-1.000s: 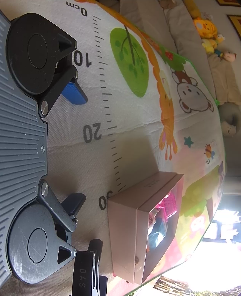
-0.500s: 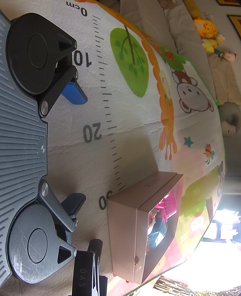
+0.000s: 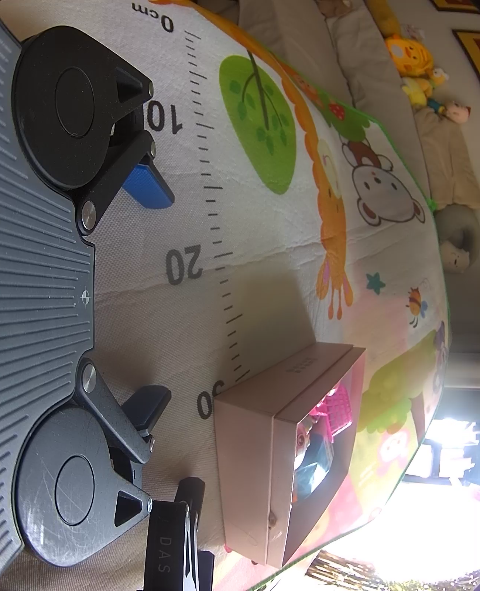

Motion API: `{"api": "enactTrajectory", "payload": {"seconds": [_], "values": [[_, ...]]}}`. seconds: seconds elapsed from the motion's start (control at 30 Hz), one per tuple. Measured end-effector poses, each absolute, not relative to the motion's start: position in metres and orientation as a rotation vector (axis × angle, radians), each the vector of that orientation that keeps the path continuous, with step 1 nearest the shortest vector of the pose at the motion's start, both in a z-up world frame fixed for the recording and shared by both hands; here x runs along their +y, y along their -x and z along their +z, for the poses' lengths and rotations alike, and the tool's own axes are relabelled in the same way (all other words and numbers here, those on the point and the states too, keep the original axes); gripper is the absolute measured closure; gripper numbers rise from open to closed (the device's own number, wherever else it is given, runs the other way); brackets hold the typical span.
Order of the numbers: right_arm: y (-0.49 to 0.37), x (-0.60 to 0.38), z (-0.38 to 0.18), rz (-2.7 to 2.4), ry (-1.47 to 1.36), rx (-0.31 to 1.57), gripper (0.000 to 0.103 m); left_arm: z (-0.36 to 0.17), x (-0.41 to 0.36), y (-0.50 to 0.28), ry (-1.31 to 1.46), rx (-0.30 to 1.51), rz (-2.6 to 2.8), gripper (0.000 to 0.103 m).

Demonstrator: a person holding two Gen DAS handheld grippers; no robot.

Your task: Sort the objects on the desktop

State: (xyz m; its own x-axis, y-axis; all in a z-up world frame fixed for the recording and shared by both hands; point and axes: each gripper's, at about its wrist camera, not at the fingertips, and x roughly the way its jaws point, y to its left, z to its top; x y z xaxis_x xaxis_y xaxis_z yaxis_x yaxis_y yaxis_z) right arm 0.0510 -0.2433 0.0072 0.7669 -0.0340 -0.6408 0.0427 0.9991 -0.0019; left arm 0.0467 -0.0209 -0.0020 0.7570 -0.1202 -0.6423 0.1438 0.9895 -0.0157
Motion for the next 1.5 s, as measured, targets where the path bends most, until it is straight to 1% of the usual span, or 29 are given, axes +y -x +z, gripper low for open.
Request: {"api": "enactTrajectory", "payload": {"seconds": [1.5], "values": [[-0.0515, -0.2431, 0.0059, -0.042, -0.013, 0.695, 0.0, -0.0035, -0.0218, -0.0464, -0.05, 0.698, -0.139, 0.0]]}}
